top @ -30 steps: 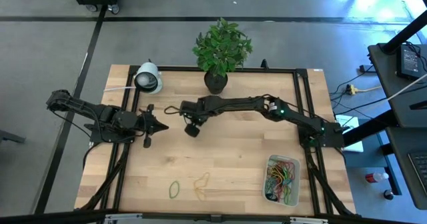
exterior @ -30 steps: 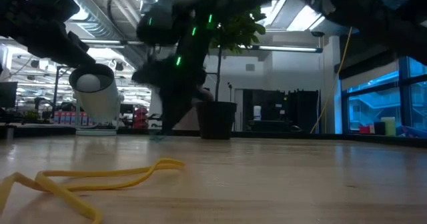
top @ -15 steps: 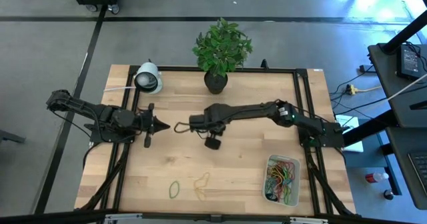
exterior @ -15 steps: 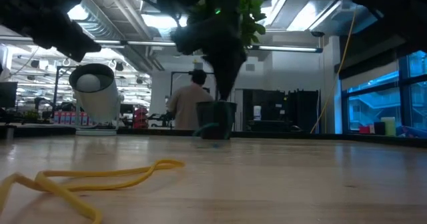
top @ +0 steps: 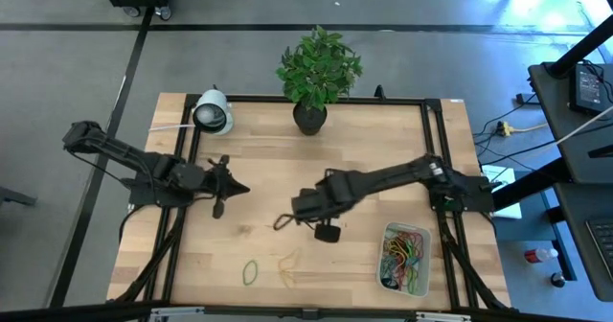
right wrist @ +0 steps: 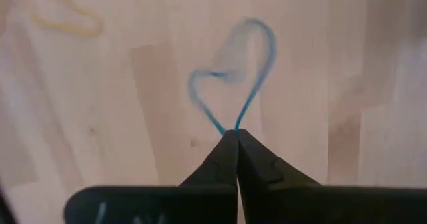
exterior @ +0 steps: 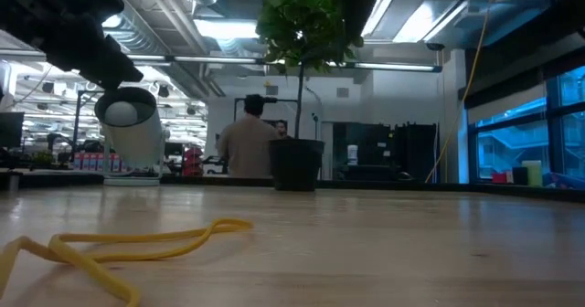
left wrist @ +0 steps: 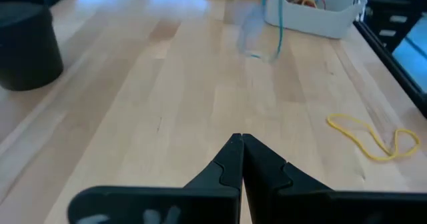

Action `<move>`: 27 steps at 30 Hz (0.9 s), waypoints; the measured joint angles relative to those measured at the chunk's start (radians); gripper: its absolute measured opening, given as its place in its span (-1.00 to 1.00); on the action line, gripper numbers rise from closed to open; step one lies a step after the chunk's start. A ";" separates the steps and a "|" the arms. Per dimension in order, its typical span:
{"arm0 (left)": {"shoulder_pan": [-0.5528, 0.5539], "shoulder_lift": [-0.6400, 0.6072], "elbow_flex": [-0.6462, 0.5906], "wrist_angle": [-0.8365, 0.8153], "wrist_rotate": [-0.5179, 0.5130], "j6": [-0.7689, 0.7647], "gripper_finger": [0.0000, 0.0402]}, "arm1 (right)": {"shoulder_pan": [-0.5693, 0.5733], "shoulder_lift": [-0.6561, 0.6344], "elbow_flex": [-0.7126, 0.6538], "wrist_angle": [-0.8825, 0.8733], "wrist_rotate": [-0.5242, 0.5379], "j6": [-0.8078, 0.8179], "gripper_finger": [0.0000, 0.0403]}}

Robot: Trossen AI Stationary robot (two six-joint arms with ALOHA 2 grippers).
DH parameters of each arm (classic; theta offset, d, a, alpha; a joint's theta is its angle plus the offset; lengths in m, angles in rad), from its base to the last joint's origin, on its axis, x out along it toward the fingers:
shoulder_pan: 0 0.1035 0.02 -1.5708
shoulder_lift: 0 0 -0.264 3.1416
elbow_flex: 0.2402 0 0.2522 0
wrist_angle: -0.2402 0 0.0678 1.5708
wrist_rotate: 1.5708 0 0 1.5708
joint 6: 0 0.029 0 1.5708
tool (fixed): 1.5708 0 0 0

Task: Pick and place rubber bands into bin
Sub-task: Put the blue rubber band into the gray bin

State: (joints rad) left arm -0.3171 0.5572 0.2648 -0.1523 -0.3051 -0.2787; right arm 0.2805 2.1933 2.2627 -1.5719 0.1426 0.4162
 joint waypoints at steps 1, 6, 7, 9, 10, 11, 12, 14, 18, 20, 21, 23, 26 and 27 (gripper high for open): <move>-0.007 0.024 0.012 0.000 -0.004 0.000 -0.99 | 0.013 -0.018 0.000 0.000 0.007 0.011 -1.00; -0.037 0.135 0.087 0.001 -0.037 -0.022 -0.99 | 0.088 -0.109 0.000 0.000 0.047 0.105 -1.00; -0.042 0.155 0.102 0.005 -0.042 -0.023 -0.99 | 0.103 -0.126 0.000 0.000 0.050 0.125 -1.00; -0.054 0.192 0.132 0.006 -0.048 -0.023 -0.99 | 0.135 -0.160 0.000 0.001 0.051 0.165 -1.00; -0.060 0.208 0.146 0.007 -0.053 -0.023 -0.99 | 0.152 -0.177 0.000 0.001 0.050 0.187 -1.00; -0.067 0.226 0.159 0.009 -0.061 -0.023 -0.99 | 0.171 -0.192 0.000 0.001 0.050 0.209 -1.00; -0.074 0.243 0.170 0.017 -0.070 -0.023 -0.99 | 0.189 -0.209 -0.010 0.005 0.051 0.233 -1.00; -0.089 0.273 0.194 0.023 -0.088 -0.023 -0.99 | 0.226 -0.251 -0.061 0.003 0.051 0.299 -1.00; -0.119 0.336 0.244 0.026 -0.135 -0.023 -0.99 | 0.317 -0.366 -0.263 0.002 0.053 0.458 -1.00; -0.131 0.366 0.268 0.023 -0.150 -0.027 -0.99 | 0.374 -0.431 -0.375 0.004 0.050 0.554 -1.00; -0.135 0.382 0.279 0.026 -0.149 -0.026 -0.99 | 0.405 -0.465 -0.431 0.013 0.049 0.605 -1.00; -0.140 0.413 0.300 0.024 -0.149 -0.026 -0.99 | 0.462 -0.536 -0.529 0.048 0.046 0.707 -1.00; -0.142 0.459 0.328 0.029 -0.150 -0.027 -0.99 | 0.546 -0.643 -0.667 0.111 0.048 0.863 -1.00; -0.142 0.476 0.337 0.030 -0.150 -0.031 -0.99 | 0.574 -0.673 -0.712 0.136 0.048 0.911 -1.00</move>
State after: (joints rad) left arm -0.4587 1.0330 0.6020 -0.1224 -0.4553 -0.3098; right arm 0.8543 1.5202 1.5509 -1.4356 0.1902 1.3274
